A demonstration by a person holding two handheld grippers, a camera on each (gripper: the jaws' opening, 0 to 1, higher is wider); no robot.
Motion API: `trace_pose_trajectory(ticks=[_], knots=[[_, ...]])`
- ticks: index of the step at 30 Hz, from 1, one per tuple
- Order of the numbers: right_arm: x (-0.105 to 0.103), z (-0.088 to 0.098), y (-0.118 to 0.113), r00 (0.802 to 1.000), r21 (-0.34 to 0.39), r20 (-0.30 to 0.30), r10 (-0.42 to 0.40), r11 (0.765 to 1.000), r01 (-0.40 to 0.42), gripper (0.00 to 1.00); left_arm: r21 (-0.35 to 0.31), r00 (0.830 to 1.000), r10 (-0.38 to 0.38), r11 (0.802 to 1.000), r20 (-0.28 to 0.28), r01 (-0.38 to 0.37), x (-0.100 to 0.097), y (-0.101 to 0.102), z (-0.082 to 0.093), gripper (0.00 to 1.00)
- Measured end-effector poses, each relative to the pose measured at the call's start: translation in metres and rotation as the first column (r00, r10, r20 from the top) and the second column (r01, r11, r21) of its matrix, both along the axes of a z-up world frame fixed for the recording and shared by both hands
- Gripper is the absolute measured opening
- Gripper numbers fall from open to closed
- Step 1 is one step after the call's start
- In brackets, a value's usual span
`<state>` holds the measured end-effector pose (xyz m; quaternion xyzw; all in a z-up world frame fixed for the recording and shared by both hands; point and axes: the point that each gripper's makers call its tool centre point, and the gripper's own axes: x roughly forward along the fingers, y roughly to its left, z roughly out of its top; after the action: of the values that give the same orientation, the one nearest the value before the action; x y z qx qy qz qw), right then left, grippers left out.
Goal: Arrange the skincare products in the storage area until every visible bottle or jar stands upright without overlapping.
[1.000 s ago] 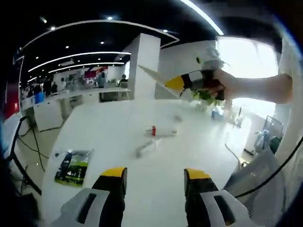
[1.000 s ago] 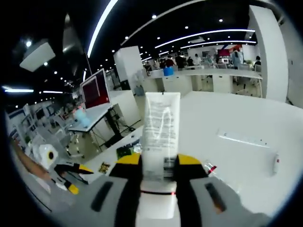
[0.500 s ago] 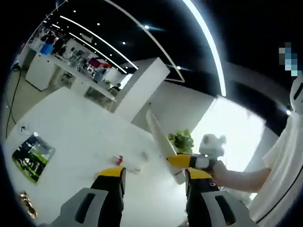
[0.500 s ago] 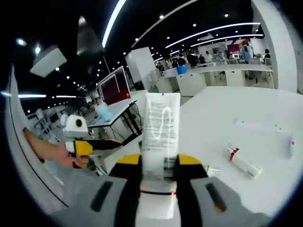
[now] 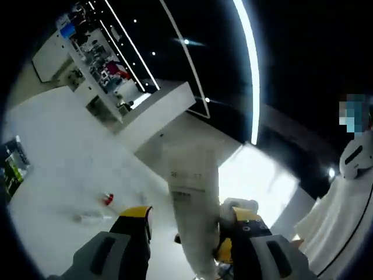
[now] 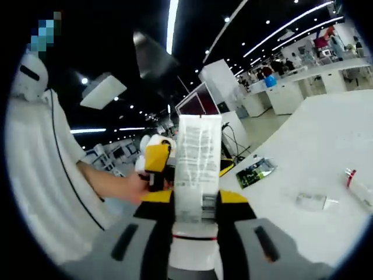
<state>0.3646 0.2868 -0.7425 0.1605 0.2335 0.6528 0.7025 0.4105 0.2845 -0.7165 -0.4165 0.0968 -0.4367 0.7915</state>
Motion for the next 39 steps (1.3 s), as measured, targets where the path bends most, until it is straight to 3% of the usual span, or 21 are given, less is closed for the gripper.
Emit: trace_pose_trajectory(ticks=[2, 5, 7, 11, 16, 23, 28, 32, 35, 39], knots=[[-0.013, 0.007, 0.004, 0.997, 0.053, -0.039, 0.063, 0.997, -0.061, 0.27, -0.031, 0.999, -0.030, 0.999, 0.011, 0.030, -0.004, -0.003, 0.005, 0.52], [-0.017, 0.011, 0.005, 0.990, 0.103, -0.102, 0.100, 0.991, -0.089, 0.27, -0.117, 0.996, -0.082, 0.990, 0.020, 0.084, -0.012, -0.008, 0.018, 0.50], [-0.020, 0.012, 0.005, 0.984, 0.125, -0.136, 0.118, 0.987, -0.101, 0.27, -0.135, 0.994, -0.106, 0.985, 0.032, 0.109, -0.017, -0.010, 0.023, 0.44], [-0.019, 0.013, 0.004, 0.982, 0.154, -0.156, 0.110, 0.984, -0.086, 0.28, -0.145, 0.995, -0.096, 0.984, 0.026, 0.099, -0.016, -0.012, 0.027, 0.41], [-0.019, 0.012, 0.004, 0.974, 0.166, -0.195, 0.114, 0.983, -0.082, 0.29, -0.151, 0.994, -0.106, 0.984, -0.038, 0.099, -0.014, -0.011, 0.021, 0.39], [-0.014, 0.012, 0.008, 0.973, 0.160, -0.203, 0.107, 0.984, -0.075, 0.31, -0.110, 0.998, -0.053, 0.993, -0.028, 0.050, -0.008, -0.011, 0.023, 0.37], [-0.009, -0.002, 0.009, 0.987, 0.051, -0.148, 0.069, 0.997, -0.062, 0.33, 0.005, 1.000, -0.011, 1.000, -0.022, 0.012, -0.002, -0.009, 0.013, 0.36], [-0.012, -0.011, 0.005, 0.992, -0.029, -0.110, 0.068, 0.997, -0.072, 0.45, 0.119, 0.999, 0.044, 0.992, -0.017, -0.041, 0.004, -0.003, 0.000, 0.36], [-0.003, -0.005, -0.004, 0.997, -0.045, -0.077, 0.010, 0.999, -0.014, 0.58, 0.203, 0.997, 0.078, 0.976, -0.014, -0.074, 0.008, 0.003, -0.009, 0.36], [0.017, 0.010, -0.014, 0.993, -0.035, -0.046, -0.106, 0.994, 0.105, 0.63, 0.350, 0.993, 0.119, 0.931, -0.018, -0.105, 0.011, 0.005, -0.027, 0.37]])
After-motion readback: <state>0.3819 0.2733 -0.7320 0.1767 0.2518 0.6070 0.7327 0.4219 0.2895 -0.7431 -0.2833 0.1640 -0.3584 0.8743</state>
